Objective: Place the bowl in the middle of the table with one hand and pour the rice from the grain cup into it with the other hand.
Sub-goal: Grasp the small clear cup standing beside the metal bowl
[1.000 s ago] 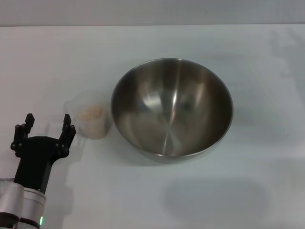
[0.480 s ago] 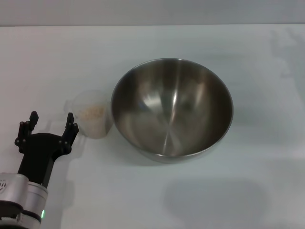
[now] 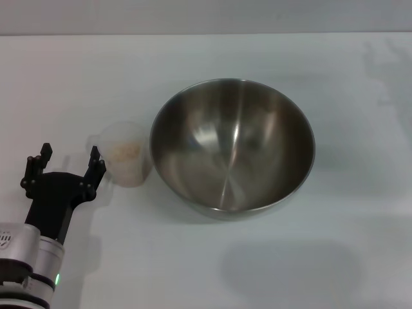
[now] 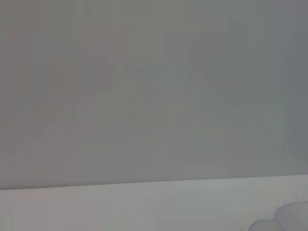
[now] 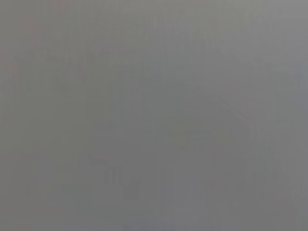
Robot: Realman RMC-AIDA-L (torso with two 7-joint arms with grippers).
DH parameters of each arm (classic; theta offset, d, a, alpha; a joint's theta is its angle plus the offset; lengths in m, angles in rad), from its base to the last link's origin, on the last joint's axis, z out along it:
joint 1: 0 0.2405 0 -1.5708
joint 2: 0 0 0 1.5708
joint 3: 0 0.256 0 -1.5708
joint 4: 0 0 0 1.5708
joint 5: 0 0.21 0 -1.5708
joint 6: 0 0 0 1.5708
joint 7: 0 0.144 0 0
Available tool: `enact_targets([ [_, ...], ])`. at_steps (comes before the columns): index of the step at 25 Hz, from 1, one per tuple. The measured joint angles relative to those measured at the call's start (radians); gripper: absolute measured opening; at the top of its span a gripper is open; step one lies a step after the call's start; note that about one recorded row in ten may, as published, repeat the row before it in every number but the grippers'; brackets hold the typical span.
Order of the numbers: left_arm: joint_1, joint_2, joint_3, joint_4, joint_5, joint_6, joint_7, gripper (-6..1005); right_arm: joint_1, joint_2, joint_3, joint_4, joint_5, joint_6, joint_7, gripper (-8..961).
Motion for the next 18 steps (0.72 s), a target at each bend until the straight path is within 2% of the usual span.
enact_targets([
  [18, -0.063, 0.0, -0.005, 0.037, -0.027, -0.047, -0.004, 720, 0.011, 0.002, -0.004, -0.003, 0.0, 0.022, 0.0, 452],
])
